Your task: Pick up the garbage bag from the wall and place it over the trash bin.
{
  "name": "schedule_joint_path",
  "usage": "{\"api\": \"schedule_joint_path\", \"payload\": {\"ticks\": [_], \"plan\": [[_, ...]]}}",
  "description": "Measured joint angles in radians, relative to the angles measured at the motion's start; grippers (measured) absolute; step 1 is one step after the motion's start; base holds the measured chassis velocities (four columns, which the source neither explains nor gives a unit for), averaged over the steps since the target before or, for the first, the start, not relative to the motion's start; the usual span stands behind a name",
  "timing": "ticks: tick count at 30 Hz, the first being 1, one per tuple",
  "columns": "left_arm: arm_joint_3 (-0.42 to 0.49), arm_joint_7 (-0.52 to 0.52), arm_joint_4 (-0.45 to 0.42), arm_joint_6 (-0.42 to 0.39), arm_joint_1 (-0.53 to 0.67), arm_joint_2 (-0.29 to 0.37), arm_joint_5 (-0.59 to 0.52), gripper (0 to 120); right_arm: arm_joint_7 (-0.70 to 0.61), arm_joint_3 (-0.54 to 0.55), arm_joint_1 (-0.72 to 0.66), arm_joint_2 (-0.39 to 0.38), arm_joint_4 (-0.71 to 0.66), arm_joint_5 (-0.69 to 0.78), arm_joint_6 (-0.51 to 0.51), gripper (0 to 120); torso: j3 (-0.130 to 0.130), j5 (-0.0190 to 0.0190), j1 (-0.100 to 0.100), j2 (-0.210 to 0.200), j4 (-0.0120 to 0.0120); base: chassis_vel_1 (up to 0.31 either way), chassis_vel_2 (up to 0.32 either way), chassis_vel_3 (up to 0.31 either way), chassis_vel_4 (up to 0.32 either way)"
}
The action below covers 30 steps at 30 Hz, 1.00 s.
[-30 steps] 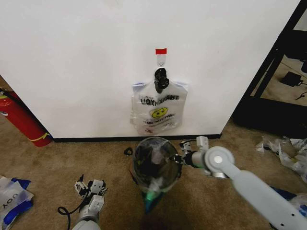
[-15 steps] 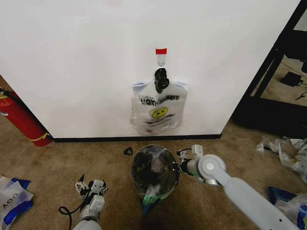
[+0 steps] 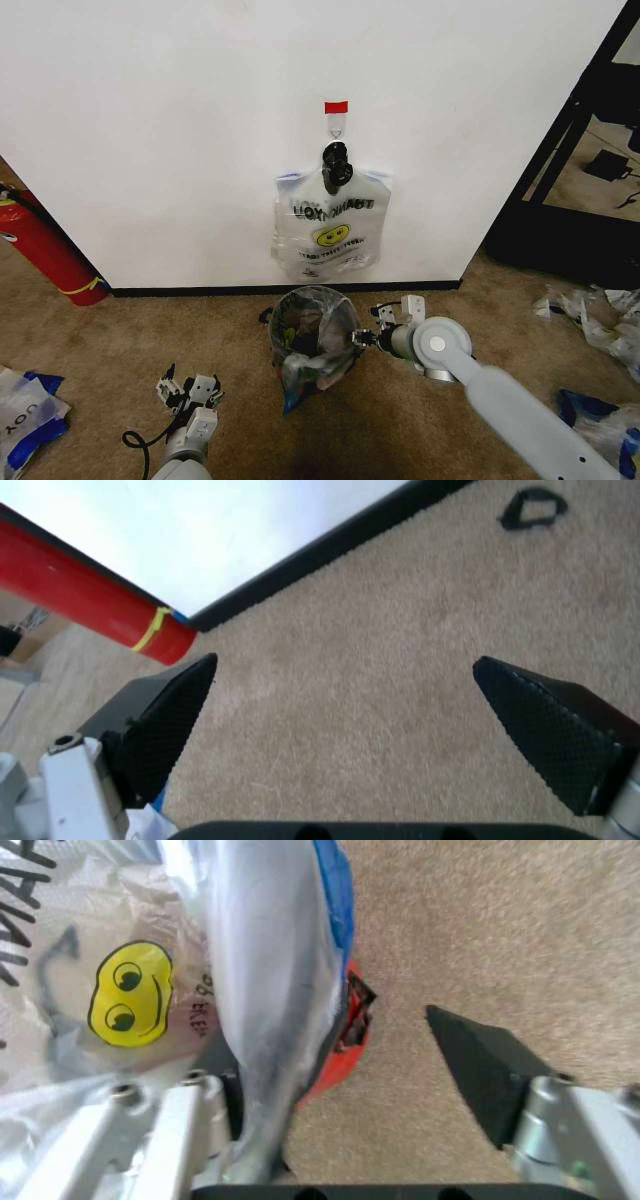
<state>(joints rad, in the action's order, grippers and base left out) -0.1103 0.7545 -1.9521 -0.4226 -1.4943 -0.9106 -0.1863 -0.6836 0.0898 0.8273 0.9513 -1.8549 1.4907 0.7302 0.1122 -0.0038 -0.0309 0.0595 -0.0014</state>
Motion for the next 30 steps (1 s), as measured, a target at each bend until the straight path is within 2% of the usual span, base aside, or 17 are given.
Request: {"api": "schedule_joint_path", "payload": {"ticks": [3,10,14,17,20,21,25,27,28,29,30], "plan": [[-0.011,-0.001,-0.015,0.000,0.007,-0.001,-0.004,100,0.013,-0.005,0.039,-0.033,-0.050,-0.056,-0.013,76,0.000,0.0001,0.000,0.000,-0.0005,0.000,0.000,0.000,0.000],[-0.016,-0.002,-0.025,0.001,0.007,-0.002,-0.004,100,0.107,-0.020,0.089,-0.041,-0.081,-0.123,-0.065,97,0.000,0.0001,0.000,0.000,-0.0004,0.000,0.000,0.000,0.000],[-0.015,-0.002,-0.028,0.003,0.001,-0.006,-0.002,100,0.156,-0.018,0.096,-0.016,-0.049,-0.181,-0.106,100,0.000,0.0001,0.000,0.000,0.0001,0.000,0.000,0.000,0.000],[-0.021,-0.007,-0.030,0.024,0.000,-0.009,-0.002,100,0.228,-0.015,0.106,-0.008,-0.003,-0.286,-0.154,100,0.000,0.0001,0.000,0.000,0.0000,0.000,0.000,0.000,0.000],[-0.051,-0.069,-0.031,0.141,0.005,-0.040,0.008,100,0.427,-0.018,0.121,-0.018,0.080,-0.379,-0.275,100,0.000,0.0002,0.000,0.000,-0.0003,0.000,0.000,0.000,0.000],[-0.051,-0.069,-0.031,0.141,0.005,-0.040,0.008,100,0.427,-0.018,0.121,-0.018,0.080,-0.379,-0.275,100,0.000,0.0002,0.000,0.000,-0.0003,0.000,0.000,0.000,0.000],[-0.060,-0.115,-0.049,0.198,0.003,-0.068,0.025,100,0.664,-0.028,0.135,-0.034,0.156,-0.421,-0.411,100,0.000,0.0002,0.000,0.000,-0.0003,0.000,0.000,0.000,0.000],[-0.058,-0.125,-0.056,0.210,0.003,-0.077,0.030,100,0.860,-0.031,0.138,-0.040,0.230,-0.453,-0.528,100,0.000,0.0002,0.000,0.000,-0.0003,0.000,0.000,0.000,0.000],[-0.058,-0.125,-0.057,0.212,0.003,-0.078,0.031,100,0.918,-0.032,0.138,-0.040,0.253,-0.460,-0.562,100,0.000,0.0003,0.000,0.000,-0.0003,0.000,0.000,0.000,0.000],[-0.058,-0.125,-0.057,0.212,0.003,-0.078,0.031,100,0.918,-0.032,0.138,-0.040,0.253,-0.460,-0.562,100,0.000,0.0003,0.000,0.000,-0.0003,0.000,0.000,0.000,0.000],[-0.058,-0.126,-0.057,0.215,0.002,-0.079,0.032,100,0.989,-0.034,0.138,-0.040,0.283,-0.466,-0.596,100,0.000,0.0004,0.000,0.000,-0.0002,0.000,0.000,0.000,0.000]]}}
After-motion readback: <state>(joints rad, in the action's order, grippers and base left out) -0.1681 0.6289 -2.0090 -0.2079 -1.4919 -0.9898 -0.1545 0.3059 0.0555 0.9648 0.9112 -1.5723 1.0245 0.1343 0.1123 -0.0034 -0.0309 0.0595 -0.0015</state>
